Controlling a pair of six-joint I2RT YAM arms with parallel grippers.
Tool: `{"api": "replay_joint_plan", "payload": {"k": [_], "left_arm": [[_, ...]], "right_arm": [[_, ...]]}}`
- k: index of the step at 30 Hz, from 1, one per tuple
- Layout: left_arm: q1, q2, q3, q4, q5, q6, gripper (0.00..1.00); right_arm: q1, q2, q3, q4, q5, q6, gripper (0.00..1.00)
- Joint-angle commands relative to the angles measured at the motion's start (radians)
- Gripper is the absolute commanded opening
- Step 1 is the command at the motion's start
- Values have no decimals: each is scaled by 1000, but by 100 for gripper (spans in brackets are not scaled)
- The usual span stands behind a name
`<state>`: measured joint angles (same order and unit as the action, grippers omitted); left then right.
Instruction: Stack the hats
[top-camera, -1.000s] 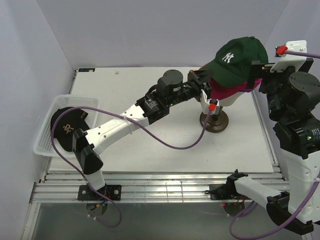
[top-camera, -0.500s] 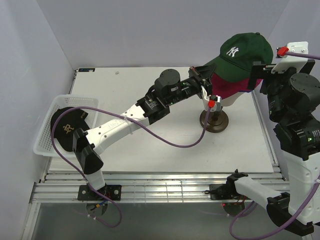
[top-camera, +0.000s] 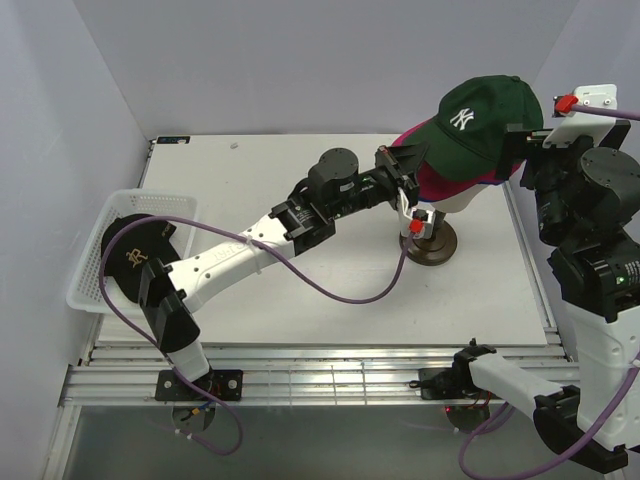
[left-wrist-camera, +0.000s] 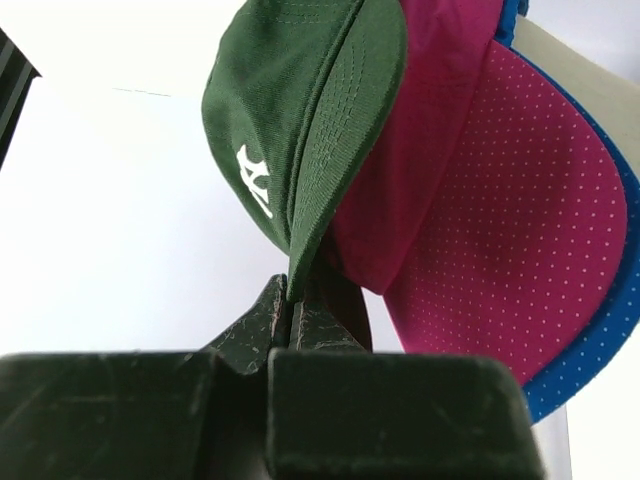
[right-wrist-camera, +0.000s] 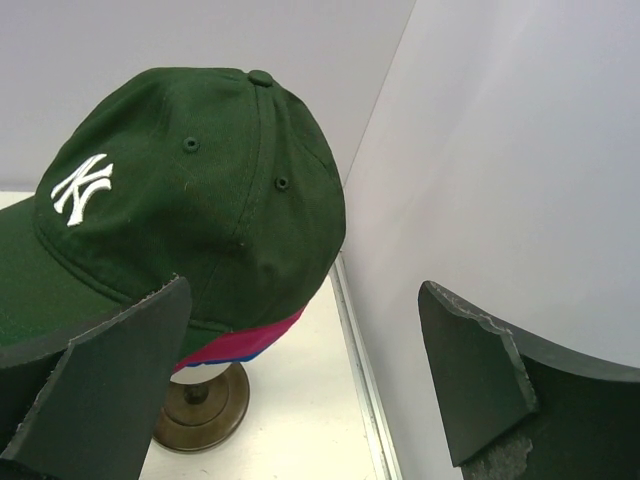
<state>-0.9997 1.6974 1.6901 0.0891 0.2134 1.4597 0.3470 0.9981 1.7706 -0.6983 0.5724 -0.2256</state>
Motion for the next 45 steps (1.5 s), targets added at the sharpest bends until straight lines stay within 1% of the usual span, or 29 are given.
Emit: {"api": "replay_joint_plan", "payload": {"k": [1,6,9,14,17,20,21,25,26,29,31,33,34,36,37,38,39,40,43,44,45], "left_arm": [[13,-73,-4,-26,37,5,0],[29,-97,5,-118,50,-19,0],[53,-108,-1,-143,50,-45,0],[67,-142,-84,-132,64,-50,0],[67,-140,-90,-123,54,-55,0],[70,-142,-98,-115,49,-56,0],[72,-143,-107,-112,50,-52,0],[70,-137,-104,-97,58,-58,0],[72,-130,-98,-98,60,-64,0],[70,-120,-83,-140,58,-59,0],[72,-123,-95,-141,54,-50,0],[70,-130,-109,-137,50,-52,0],[70,-130,-107,-146,52,-53,0],[70,-127,-99,-153,55,-55,1],[70,-124,-96,-167,57,-52,16],[70,-122,-87,-170,57,-50,25],[70,-122,-80,-184,58,-50,31],[70,-122,-73,-193,60,-53,43],[70,-130,-37,-273,72,-53,59],[70,-133,-32,-291,78,-52,70],[70,-139,-24,-331,86,-44,75]], "right_arm": [[-6,-18,-5,48,4,-4,100],[-6,-18,-10,46,15,-12,100],[-6,-1,-14,28,29,-3,100],[-6,42,-17,13,50,20,100],[-11,66,-20,10,-11,58,100],[-42,91,-16,10,-69,107,100],[-52,97,-11,10,-101,133,95],[-104,119,10,13,-150,176,91],[-114,123,15,13,-182,181,90],[-132,123,15,11,-245,206,88],[-138,116,-31,10,-258,218,88],[-141,70,-95,13,-260,245,87],[-143,50,-162,13,-259,252,87],[-144,-2,-213,17,-278,275,85],[-144,-25,-239,19,-292,281,84],[-144,-33,-247,16,-316,288,83],[-144,-38,-253,14,-324,290,83],[-144,-45,-257,13,-328,290,83],[-144,-42,-250,0,-332,282,82],[-144,-39,-246,-1,-341,281,82],[-144,-36,-244,-7,-344,279,82]]}}
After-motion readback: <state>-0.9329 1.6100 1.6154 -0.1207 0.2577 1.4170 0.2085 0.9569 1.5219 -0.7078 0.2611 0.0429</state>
